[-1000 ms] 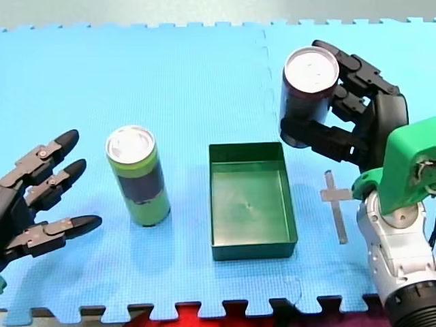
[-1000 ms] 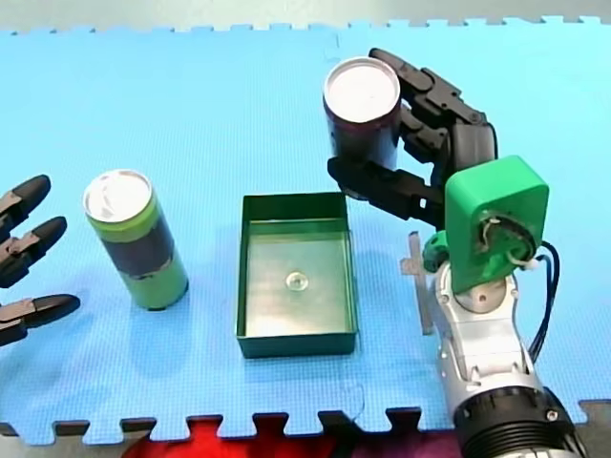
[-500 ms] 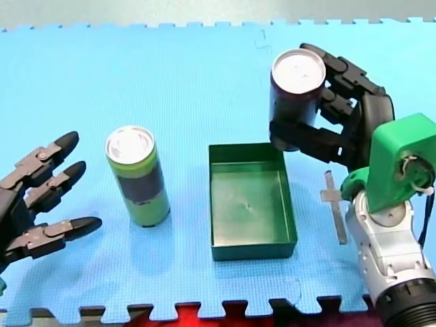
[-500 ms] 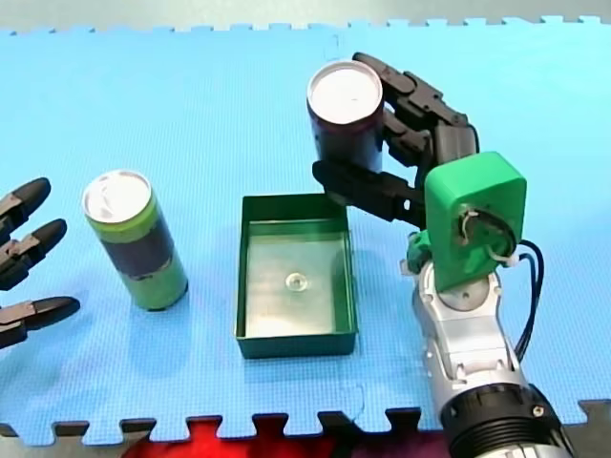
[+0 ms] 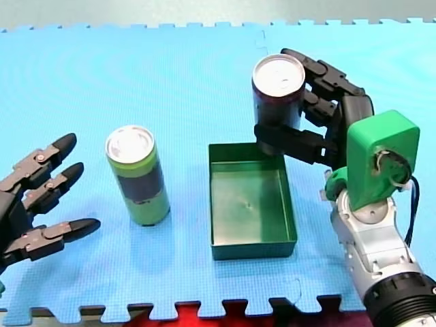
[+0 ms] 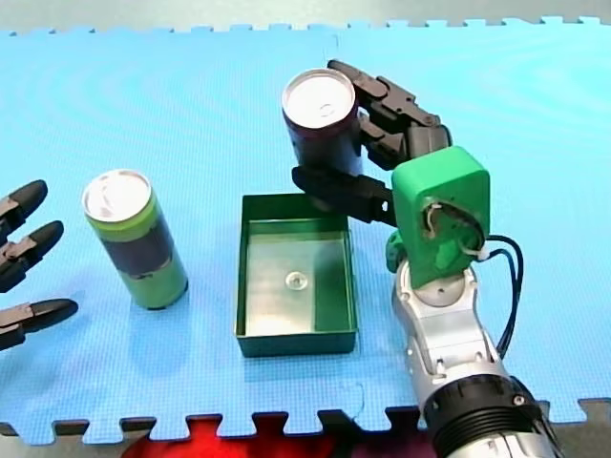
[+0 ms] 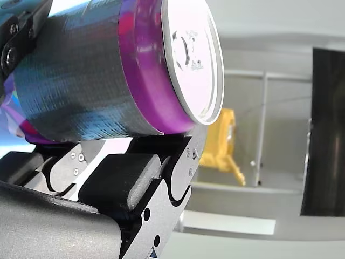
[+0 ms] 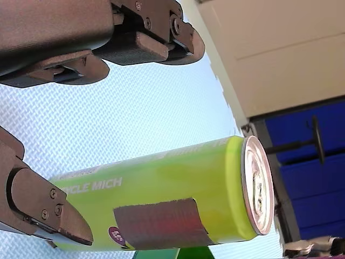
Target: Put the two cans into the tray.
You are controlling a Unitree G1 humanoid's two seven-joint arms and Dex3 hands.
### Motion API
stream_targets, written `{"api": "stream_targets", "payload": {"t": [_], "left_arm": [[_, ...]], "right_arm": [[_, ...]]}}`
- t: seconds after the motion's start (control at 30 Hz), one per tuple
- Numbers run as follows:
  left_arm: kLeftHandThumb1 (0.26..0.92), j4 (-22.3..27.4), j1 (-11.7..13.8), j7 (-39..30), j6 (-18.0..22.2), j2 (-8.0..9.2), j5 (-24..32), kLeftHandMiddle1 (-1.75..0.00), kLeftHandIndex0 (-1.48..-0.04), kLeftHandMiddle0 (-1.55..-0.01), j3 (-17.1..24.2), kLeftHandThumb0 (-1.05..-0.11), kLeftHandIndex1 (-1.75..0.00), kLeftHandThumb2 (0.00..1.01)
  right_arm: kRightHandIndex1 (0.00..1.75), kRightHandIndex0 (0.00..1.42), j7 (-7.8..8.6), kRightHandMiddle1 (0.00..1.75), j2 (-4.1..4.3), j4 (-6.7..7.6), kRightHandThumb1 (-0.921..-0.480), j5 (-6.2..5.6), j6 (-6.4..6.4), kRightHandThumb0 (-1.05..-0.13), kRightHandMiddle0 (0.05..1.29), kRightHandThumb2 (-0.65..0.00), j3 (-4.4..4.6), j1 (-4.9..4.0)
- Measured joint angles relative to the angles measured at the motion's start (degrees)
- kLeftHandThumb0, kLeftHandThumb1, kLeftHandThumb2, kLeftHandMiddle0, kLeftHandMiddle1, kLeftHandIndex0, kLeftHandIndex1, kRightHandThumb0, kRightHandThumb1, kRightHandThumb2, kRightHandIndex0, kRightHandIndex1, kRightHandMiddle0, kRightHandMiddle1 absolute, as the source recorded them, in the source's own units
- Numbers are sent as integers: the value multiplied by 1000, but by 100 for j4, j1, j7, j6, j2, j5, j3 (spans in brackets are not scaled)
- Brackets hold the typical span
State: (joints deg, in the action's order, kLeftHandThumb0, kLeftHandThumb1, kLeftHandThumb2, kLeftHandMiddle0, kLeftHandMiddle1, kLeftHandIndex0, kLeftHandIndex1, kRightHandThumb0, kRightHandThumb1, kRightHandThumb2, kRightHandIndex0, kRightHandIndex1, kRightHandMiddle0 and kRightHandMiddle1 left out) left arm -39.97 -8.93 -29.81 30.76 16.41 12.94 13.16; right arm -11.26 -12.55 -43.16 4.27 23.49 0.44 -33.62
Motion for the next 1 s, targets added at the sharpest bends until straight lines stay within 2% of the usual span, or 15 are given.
{"api": "stream_targets", "payload": {"t": [0.13,0.23,0.47,0.63,0.8,1.0], "left_arm": [[716,22,30,4,9,4,1,-4,-334,-378,4,-1048,-2,4],[717,59,68,7,12,12,2,-5,-334,-379,8,-1048,-2,4],[722,127,125,76,51,22,-34,-6,-334,-383,6,-1048,-1,5],[725,144,151,109,69,23,-57,-6,-336,-384,2,-1048,-2,5],[727,144,152,109,71,28,-58,-6,-337,-385,3,-1048,-2,5],[728,149,152,105,71,29,-56,-5,-337,-385,4,-1048,-2,4]], "right_arm": [[0,1332,-104,0,-82,-121,-736,42,-90,-410,1172,0,50,-73],[0,1332,-105,1,-99,-206,-737,-39,-201,-411,1173,-1,45,-105],[0,1330,-200,0,-110,-248,-738,-43,-352,-415,1170,-1,109,-174],[0,1331,-216,0,-121,-378,-738,-68,-350,-411,1165,0,134,-252],[1,1331,-221,0,-124,-584,-737,-104,-300,-402,1159,0,152,-347],[1,1333,-193,0,-125,-732,-738,-153,-164,-386,1154,0,155,-380]]}}
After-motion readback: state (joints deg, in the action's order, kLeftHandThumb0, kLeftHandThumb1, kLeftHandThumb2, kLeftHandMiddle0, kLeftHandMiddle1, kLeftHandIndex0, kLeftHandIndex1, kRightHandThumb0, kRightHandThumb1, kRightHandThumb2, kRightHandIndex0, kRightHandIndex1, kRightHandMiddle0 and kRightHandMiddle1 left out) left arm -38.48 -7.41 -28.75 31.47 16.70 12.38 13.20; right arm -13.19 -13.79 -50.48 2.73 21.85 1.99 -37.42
